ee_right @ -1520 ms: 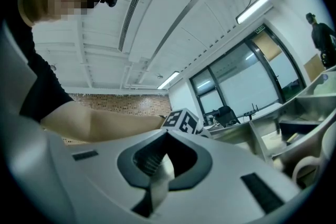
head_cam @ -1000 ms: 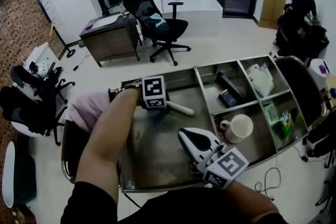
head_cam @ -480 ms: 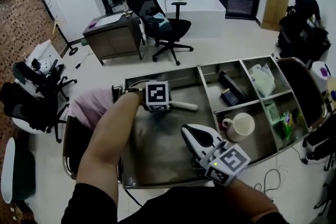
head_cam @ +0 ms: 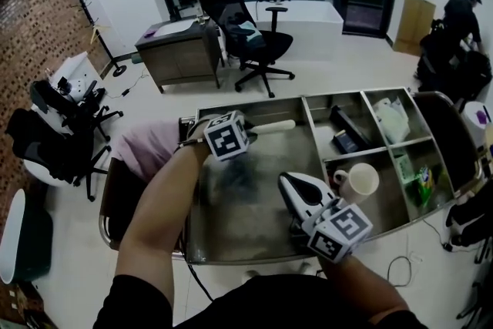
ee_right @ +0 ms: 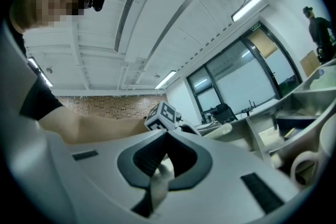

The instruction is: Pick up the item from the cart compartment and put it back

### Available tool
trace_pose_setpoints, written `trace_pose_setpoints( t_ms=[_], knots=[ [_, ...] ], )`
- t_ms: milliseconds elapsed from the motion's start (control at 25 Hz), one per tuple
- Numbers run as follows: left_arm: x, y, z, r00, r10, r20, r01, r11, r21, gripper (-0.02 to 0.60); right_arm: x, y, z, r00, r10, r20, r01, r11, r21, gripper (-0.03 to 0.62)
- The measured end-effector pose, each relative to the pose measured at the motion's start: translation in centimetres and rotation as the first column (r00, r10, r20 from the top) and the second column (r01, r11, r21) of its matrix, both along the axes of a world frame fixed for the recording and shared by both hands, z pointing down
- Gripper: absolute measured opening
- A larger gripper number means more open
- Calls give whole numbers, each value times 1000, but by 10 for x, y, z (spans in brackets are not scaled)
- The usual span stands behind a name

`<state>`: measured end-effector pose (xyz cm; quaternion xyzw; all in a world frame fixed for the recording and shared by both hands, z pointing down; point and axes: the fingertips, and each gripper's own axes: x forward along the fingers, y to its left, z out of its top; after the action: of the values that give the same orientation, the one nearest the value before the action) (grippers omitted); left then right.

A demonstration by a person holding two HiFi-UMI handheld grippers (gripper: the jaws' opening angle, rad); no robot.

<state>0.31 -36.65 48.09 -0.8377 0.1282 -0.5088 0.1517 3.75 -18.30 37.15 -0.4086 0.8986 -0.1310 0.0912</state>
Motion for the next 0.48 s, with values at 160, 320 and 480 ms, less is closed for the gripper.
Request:
trace_pose_setpoints(
  t_ms=[160, 320, 480],
  knots=[
    [-2, 9, -36, 972, -123, -199, 128, 992, 15, 81, 0, 1, 1, 1000, 3, 1, -3, 1000, 3, 15],
    [-13, 21, -75, 874, -241, -421, 276, 961, 23, 81, 1, 1, 0, 1000, 8, 2, -8, 1000, 6, 14],
    [-33, 43, -111, 705, -341, -622, 419, 908, -22, 81, 1, 2, 1, 1000, 8, 4, -8, 1000, 6, 14]
  ],
)
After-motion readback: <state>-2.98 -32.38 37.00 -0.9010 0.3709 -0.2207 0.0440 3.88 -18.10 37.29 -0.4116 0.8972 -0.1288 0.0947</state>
